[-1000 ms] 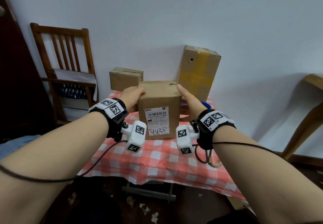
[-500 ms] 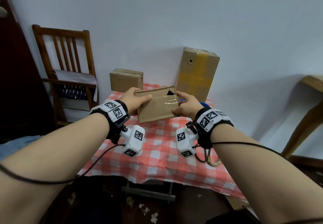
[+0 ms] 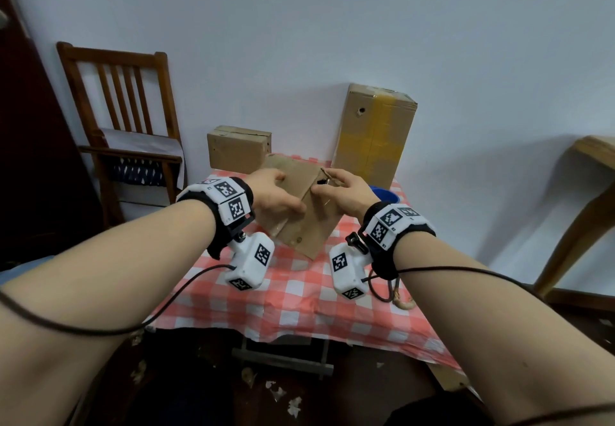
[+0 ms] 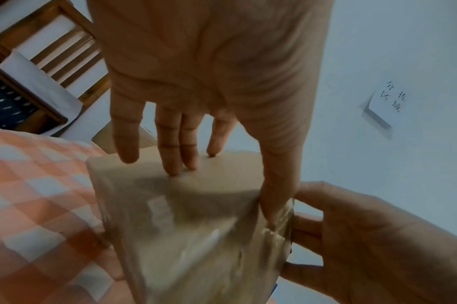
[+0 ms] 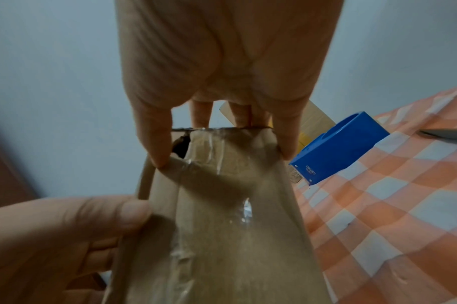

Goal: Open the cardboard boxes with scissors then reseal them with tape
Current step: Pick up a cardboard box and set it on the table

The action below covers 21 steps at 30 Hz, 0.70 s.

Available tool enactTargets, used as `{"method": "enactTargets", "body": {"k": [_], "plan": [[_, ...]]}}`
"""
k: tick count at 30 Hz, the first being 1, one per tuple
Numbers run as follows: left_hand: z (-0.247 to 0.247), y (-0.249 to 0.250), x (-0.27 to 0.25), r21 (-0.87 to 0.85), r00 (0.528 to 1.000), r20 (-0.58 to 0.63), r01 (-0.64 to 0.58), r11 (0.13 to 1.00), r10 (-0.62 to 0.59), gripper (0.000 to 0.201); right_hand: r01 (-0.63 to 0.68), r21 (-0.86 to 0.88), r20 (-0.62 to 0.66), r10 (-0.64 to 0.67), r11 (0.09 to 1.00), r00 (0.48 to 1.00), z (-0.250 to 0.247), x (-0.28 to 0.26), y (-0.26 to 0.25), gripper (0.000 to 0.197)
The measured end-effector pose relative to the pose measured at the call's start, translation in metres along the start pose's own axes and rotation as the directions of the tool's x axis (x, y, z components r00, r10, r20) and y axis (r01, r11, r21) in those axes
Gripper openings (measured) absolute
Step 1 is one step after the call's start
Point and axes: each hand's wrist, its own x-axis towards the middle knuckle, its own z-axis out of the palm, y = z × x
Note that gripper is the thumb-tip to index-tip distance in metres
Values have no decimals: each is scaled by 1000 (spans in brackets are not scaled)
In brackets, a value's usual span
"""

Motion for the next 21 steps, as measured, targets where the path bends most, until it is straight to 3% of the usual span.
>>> {"method": "enactTargets", "body": {"k": [3,5,8,11,13,16,18,21], "plan": [[0,-4,-1,237,997,-18,-66,969,72,127,17,-1,29,-17,1000,999,3,2,2,45],[2,-8,1,344,986,30,-165,924,164,135,39,-23,64,-37,999,997,5,3,3,51],[3,-9,7,497,961,123,-275,823,247,125,86,-73,96,-79,994,992,1,2,5,53],[5,-6,10,600,960,115,-273,752,256,105,104,-93,122,-92,990,988,-6,-1,12,47],[7,-6,12,625,961,119,-268,733,250,99,136,-226,116,-112,965,987,-6,-2,16,51],[13,-8,14,713,953,150,-288,639,262,100,127,-417,102,-93,900,990,-3,-1,26,76],[14,-9,19,767,951,172,-294,570,258,108,101,-413,114,-59,905,992,-2,-1,35,88],[13,-3,29,787,950,234,-309,533,206,125,120,-327,106,-90,937,990,-3,-4,44,84]]}}
